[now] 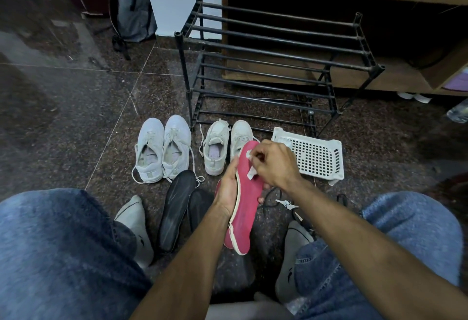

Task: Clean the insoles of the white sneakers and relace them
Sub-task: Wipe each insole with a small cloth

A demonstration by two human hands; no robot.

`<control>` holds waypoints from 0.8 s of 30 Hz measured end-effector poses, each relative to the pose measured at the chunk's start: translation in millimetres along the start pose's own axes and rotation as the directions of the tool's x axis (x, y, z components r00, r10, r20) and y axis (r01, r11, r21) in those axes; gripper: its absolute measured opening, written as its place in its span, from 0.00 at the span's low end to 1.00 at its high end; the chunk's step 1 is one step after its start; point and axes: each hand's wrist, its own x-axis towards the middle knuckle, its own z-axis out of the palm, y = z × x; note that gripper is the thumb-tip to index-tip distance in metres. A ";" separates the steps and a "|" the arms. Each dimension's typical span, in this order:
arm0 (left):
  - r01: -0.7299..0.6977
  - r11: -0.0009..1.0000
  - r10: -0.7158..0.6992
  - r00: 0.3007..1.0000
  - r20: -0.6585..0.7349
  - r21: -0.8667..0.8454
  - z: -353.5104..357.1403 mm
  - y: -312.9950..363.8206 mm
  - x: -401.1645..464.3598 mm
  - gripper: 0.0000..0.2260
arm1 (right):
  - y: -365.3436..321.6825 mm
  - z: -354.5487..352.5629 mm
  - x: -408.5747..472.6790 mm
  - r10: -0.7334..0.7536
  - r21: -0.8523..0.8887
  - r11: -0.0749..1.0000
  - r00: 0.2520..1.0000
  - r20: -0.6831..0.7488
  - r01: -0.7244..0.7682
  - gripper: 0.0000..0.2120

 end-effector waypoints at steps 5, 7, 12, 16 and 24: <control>-0.002 0.991 0.001 1.000 -0.009 -0.137 -8.2 0.8 0.2 0.27 | -8.4 7.3 -26.0 -0.160 0.155 0.980 0.959 0.233 0.126 0.05; 0.006 0.994 -0.007 1.000 -0.010 -0.110 -7.3 -3.4 -0.6 0.27 | -3.6 6.7 -23.4 -0.142 0.096 0.988 0.965 0.220 0.123 0.05; 0.043 0.999 -0.044 0.999 0.031 0.025 -6.4 -8.4 -3.6 0.27 | 9.5 -1.3 0.4 0.058 -0.127 0.990 0.998 0.012 -0.056 0.07; 0.059 0.997 -0.062 0.997 0.047 0.048 -7.8 -5.8 -5.2 0.27 | 7.1 -1.9 -1.3 0.092 -0.044 0.995 0.996 -0.006 -0.092 0.07; 0.084 0.992 -0.093 0.990 0.109 0.090 -4.8 -6.2 -5.2 0.27 | 9.0 -7.5 6.5 0.160 0.070 0.986 0.980 -0.121 -0.152 0.05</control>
